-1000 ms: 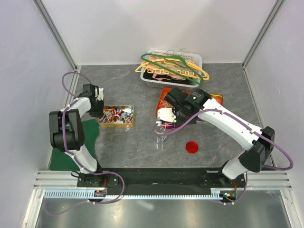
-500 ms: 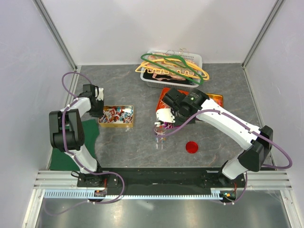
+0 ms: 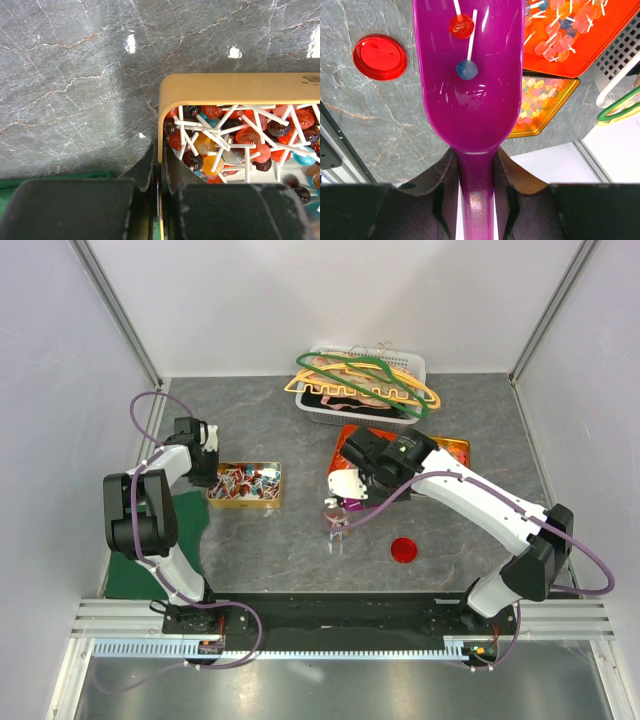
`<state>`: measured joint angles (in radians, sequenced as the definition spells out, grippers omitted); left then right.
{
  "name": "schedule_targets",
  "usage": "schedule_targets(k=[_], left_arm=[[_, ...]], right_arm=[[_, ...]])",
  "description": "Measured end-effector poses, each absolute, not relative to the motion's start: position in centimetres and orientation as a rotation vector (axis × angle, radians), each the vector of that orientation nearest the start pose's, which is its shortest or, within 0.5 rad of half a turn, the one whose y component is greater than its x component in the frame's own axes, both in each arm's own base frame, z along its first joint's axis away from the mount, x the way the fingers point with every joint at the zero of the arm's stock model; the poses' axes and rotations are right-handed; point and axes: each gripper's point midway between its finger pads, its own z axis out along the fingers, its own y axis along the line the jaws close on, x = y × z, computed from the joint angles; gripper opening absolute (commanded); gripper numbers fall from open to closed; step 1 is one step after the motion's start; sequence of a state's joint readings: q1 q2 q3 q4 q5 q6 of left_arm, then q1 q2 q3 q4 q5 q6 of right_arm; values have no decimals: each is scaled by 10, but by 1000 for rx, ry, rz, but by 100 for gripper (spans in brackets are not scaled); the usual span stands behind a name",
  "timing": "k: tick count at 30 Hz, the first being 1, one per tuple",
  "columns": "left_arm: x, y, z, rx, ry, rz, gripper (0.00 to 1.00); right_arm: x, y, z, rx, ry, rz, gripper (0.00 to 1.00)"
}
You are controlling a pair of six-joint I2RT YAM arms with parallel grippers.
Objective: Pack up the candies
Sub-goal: Place the fake candies in the packing bottle, then place the storage box at the center of the board.
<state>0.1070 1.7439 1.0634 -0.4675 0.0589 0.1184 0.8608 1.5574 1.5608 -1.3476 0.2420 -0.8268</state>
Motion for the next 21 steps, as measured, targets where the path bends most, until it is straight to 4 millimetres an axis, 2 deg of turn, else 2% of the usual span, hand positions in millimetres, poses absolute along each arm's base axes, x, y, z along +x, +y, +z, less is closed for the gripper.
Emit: schedule_targets(k=[11, 21], left_arm=[[357, 34, 22, 29, 2715, -13, 2], [357, 34, 22, 28, 2715, -13, 2]], right_arm=[[242, 174, 200, -2151, 1940, -365, 0], [248, 181, 209, -2136, 1908, -405, 0]])
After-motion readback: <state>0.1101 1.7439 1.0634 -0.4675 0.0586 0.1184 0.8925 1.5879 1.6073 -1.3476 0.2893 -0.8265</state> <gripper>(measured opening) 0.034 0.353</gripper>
